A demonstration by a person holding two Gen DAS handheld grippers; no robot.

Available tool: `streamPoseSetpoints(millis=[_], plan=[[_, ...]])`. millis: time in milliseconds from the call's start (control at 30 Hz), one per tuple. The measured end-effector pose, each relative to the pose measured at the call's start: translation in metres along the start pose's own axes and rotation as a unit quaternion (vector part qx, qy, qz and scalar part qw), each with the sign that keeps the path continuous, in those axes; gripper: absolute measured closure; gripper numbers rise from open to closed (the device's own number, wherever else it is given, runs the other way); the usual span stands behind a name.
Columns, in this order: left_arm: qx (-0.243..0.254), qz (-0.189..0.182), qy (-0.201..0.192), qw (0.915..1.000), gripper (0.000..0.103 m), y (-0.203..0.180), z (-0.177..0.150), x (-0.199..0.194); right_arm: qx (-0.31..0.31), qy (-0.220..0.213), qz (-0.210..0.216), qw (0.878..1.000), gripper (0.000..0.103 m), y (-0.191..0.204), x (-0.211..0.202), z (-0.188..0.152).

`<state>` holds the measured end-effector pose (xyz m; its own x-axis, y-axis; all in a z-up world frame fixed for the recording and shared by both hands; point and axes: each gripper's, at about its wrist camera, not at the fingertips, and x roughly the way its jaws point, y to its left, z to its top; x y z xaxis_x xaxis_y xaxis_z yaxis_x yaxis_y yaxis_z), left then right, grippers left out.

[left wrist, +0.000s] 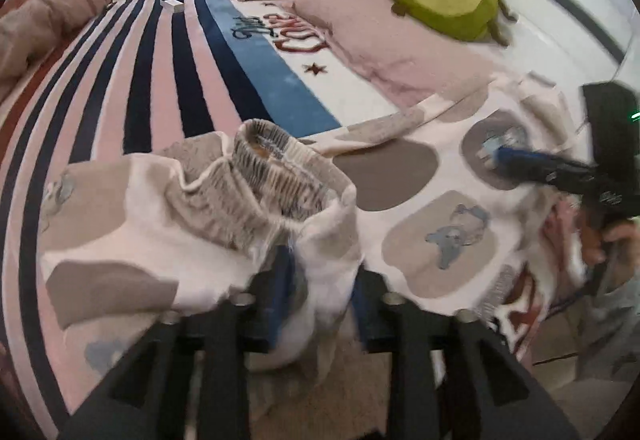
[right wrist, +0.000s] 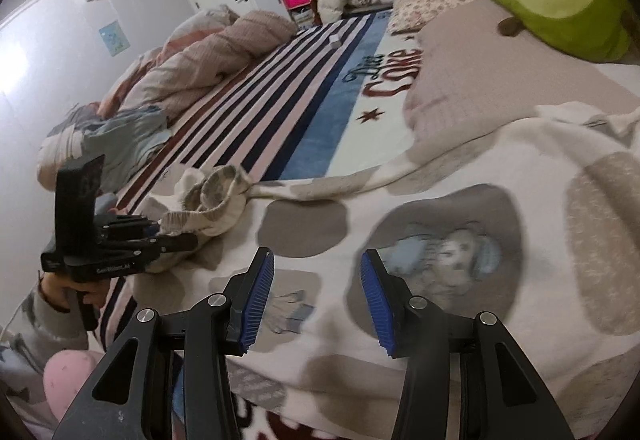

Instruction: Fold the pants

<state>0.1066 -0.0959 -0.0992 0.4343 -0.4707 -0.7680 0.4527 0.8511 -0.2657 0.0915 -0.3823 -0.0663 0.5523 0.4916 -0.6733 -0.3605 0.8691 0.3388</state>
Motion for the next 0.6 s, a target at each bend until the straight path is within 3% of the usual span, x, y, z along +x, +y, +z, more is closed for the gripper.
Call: streamPoseSetpoints(millis=[67,233,300,367,600], plan=[[-0.011,0.004,-0.035,0.9993,0.052,0.008,-0.007,-0.028,-0.004,0.004,0.012,1.000,0.054,0.010,0.007,0.001],[-0.056,0.041,-0.093,0.9932,0.052,0.037,-0.026,-0.074,-0.022,0.027,0.045,0.998,0.043,0.050,0.039,0.007],[-0.068,0.075,-0.108,0.9889,0.052,0.051,-0.038,-0.084,-0.018,0.039,0.062,0.997,0.026,0.065,0.061,0.011],[-0.083,0.087,-0.111,0.9865,0.052,0.064,-0.048,-0.086,-0.015,0.052,0.063,0.997,0.026,0.077,0.082,0.014],[-0.108,0.073,-0.118,0.9844,0.052,0.089,-0.073,-0.074,-0.014,0.091,0.042,0.995,0.026,0.101,0.140,0.019]])
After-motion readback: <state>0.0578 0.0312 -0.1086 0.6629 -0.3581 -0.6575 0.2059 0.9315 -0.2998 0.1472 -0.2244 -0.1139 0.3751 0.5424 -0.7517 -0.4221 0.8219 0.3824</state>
